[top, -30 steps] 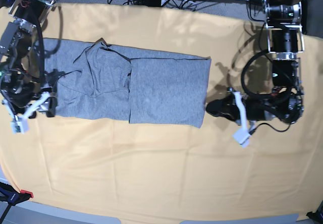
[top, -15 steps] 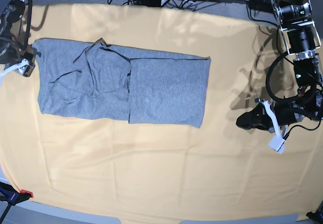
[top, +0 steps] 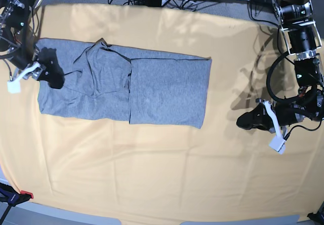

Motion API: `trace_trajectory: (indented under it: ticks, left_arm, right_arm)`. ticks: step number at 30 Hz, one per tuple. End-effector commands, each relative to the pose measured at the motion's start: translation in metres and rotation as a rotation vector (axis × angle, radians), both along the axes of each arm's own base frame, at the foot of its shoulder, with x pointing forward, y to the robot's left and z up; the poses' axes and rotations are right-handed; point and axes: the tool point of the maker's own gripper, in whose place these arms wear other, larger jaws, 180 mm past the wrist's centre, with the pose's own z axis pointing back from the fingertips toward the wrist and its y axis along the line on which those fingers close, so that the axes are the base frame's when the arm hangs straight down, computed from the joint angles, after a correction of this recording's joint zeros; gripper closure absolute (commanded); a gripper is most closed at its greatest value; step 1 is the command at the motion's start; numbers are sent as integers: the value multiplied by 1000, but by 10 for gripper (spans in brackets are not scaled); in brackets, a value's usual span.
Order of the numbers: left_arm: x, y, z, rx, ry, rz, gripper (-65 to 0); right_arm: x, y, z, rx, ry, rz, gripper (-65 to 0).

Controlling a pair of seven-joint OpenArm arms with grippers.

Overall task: Layout the t-shirt on the table in an organized manner, then fold the t-shirt properly
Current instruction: 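Withdraw the left gripper and slide the right gripper under the strip end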

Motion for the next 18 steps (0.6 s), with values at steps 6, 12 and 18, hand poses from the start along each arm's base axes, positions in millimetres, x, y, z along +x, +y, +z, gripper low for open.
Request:
trace_trajectory:
  ticks: [6,12,18]
  left_arm:
    - [9,3,22,-21,-61,10,0]
    - [9,3,22,-21,-61,9,0]
    - [9,3,22,-20,-61,9,0]
  right_arm:
    - [-12,21,-21,-44,99,106,-416]
    - [-6,11,-17,-105,107,129,0]
    - [11,6,29,-273,-16,194,0]
